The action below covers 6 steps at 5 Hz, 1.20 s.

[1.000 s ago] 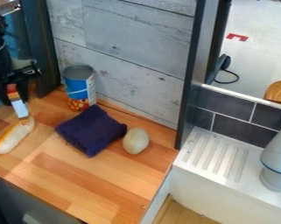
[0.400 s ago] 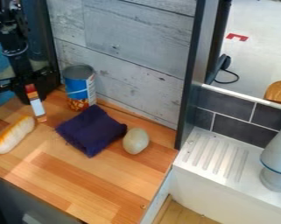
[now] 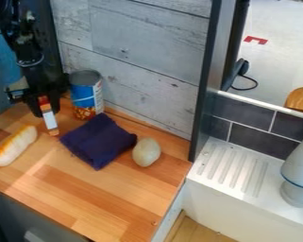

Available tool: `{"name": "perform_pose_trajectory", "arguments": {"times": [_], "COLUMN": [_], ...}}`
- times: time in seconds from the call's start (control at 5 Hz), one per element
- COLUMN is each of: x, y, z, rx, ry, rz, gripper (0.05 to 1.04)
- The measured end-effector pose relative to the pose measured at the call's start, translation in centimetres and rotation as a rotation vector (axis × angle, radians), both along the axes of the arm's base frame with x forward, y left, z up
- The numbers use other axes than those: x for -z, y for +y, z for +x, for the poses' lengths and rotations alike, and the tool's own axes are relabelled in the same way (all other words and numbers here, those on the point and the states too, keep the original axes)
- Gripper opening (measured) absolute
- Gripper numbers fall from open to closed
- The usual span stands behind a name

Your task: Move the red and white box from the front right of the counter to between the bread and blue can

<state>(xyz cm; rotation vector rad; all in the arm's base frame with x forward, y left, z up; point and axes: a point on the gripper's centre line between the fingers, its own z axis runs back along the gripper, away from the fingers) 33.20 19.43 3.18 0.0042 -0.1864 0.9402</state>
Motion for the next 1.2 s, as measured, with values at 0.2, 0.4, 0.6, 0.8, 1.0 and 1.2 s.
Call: {"name": "perform_pose_trajectory", "arguments": {"times": [0.2, 0.4, 0.6, 0.8, 1.0, 1.2], "x": [0.9, 1.2, 1.8, 2.1, 1.9, 1.3], "y": [-0.1, -0.2, -0.3, -0.4, -0.6, -0.4], "z": [0.6, 1.1, 1.1, 0.8, 0.6, 0.9], "rx": [0.011, 0.018, 0.017, 0.013, 0.009, 0.015], "ry": [0.014, 0.011, 0.019, 0.037, 0.060, 0.060], "rz": [-0.001, 0.000, -0.007, -0.015, -0.030, -0.029], "gripper": [0.402, 0.427, 0.544, 0.819, 1.012, 1.010]}}
